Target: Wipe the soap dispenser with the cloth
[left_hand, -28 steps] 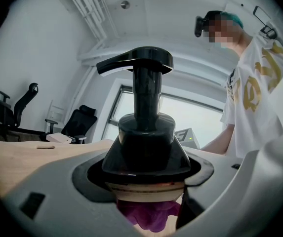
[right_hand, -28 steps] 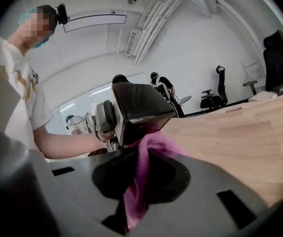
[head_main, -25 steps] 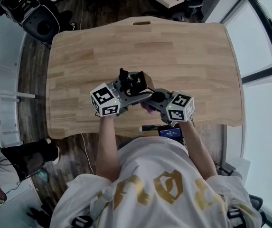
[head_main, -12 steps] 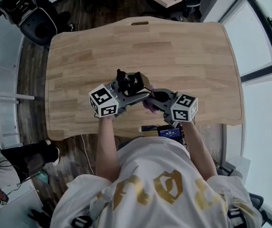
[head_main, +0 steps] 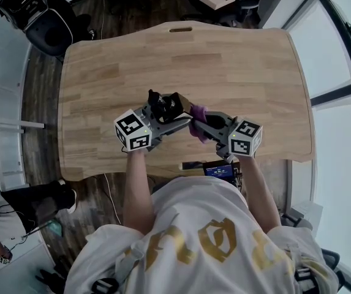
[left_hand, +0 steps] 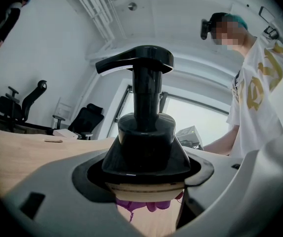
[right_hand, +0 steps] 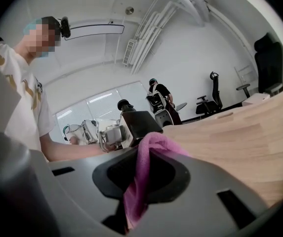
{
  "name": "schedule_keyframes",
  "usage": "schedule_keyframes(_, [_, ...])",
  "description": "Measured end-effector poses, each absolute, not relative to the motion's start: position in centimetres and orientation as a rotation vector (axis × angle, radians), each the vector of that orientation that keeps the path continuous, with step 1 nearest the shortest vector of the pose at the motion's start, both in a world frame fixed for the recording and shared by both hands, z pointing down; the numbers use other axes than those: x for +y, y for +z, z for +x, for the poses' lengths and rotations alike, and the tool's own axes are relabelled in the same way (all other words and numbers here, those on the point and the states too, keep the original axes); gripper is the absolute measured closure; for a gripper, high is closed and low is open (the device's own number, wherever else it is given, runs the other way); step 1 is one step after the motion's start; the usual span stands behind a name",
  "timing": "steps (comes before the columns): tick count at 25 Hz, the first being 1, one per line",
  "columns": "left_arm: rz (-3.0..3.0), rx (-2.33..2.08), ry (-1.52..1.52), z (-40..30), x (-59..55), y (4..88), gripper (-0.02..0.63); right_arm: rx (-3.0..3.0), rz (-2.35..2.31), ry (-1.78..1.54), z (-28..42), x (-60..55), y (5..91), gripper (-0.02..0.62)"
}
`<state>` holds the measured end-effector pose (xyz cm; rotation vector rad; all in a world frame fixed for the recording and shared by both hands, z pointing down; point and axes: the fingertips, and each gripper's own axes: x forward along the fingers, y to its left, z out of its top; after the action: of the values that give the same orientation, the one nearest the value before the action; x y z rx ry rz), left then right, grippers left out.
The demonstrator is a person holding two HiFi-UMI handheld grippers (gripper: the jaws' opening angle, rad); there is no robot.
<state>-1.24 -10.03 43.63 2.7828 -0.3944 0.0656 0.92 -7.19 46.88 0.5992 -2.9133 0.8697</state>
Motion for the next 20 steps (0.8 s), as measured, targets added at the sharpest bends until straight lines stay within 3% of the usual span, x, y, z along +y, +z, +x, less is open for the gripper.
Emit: schedule_keyframes(20, [2.668, -0.419, 0.194, -1.8, -10.5, 50.1, 0.261, -2.907, 1.014, 0.889, 5.7, -10.8, 47.1, 0.545])
